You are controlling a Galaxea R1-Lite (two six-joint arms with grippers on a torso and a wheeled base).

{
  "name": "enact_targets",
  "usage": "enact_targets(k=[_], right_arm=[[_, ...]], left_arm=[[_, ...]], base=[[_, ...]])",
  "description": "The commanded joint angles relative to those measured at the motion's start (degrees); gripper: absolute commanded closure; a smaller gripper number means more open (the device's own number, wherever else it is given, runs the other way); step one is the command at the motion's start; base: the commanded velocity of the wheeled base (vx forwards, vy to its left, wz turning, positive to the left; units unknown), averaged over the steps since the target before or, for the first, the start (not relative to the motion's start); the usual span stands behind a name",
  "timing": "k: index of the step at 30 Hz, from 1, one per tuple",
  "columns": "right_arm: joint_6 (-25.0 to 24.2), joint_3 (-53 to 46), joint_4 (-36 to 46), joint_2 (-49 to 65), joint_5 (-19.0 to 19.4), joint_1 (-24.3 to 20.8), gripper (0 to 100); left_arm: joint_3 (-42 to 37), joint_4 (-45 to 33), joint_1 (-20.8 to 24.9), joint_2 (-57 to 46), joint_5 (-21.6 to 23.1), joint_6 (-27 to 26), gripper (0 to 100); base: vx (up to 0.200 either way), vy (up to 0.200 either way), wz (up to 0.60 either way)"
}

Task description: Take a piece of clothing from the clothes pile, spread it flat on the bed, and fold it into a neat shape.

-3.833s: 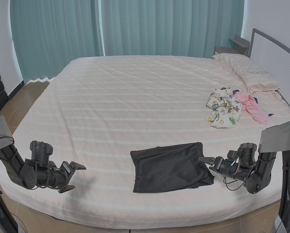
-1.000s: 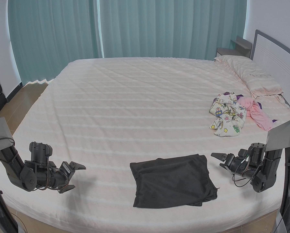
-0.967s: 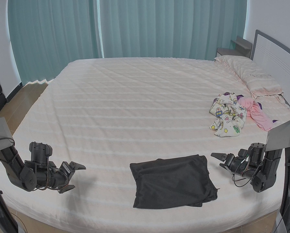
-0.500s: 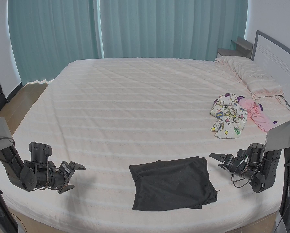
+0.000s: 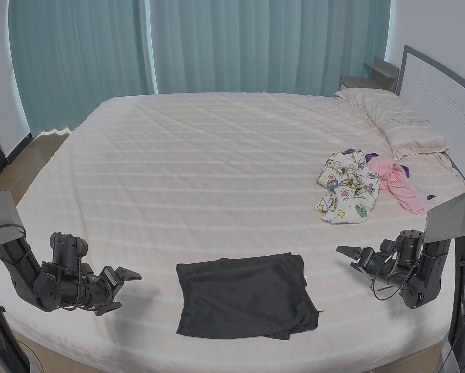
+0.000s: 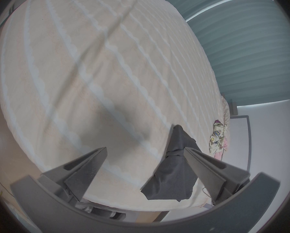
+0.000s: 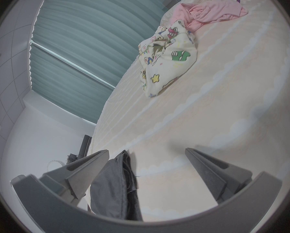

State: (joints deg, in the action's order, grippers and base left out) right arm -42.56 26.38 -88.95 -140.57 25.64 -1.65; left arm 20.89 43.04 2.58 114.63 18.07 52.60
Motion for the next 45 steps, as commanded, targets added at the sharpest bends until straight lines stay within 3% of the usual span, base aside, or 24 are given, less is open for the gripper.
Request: enact_targets(k=[1, 9, 10, 12, 15, 17, 22, 36, 45], right_arm=[[-0.1, 0.6, -0.7, -0.2, 0.0, 0.0, 0], [-0.1, 0.6, -0.7, -0.5, -0.2, -0.1, 0], [-0.1, 0.6, -0.7, -0.5, -0.2, -0.2, 0], [-0.1, 0.5, -0.7, -0.5, -0.2, -0.2, 0], [-0.1, 0.5, -0.7, -0.5, -0.2, -0.2, 0], [-0.1, 0.5, -0.7, -0.5, -0.2, -0.3, 0], [-0.1, 0.3, -0.7, -0.6, -0.2, -0.5, 0], [0.1, 0.1, -0.8, -1.3, -2.1, -1.4, 0], [0.1, 0.3, -0.8, -1.3, -2.1, -1.7, 0]], left_arm=[[-0.6, 0.1, 1.0, 0.2, -2.3, -1.1, 0], [-3.3, 5.8, 8.4, -0.4, -3.9, -1.1, 0], [-3.3, 9.0, 11.0, 0.8, -6.3, -1.4, 0], [-3.2, 10.4, 11.3, 1.6, -7.3, -1.5, 0], [-3.1, 15.6, 11.1, 4.6, -8.8, -5.3, 0], [-3.3, 19.1, 9.9, 9.0, -8.8, -15.9, 0], [-3.2, 23.3, 9.6, 15.3, -8.5, -22.2, 0], [-3.6, 25.9, 10.9, 16.3, -8.0, -22.5, 0], [-2.6, 28.5, 11.4, 17.6, -5.0, -22.2, 0]], base=[[0.0, -0.2, 0.0], [0.0, -0.1, 0.0], [0.0, 0.0, 0.0], [0.0, 0.0, 0.0], [0.0, 0.0, 0.0], [0.0, 0.0, 0.0], [0.0, 0.0, 0.0], [0.0, 0.0, 0.0], [0.0, 0.0, 0.0]])
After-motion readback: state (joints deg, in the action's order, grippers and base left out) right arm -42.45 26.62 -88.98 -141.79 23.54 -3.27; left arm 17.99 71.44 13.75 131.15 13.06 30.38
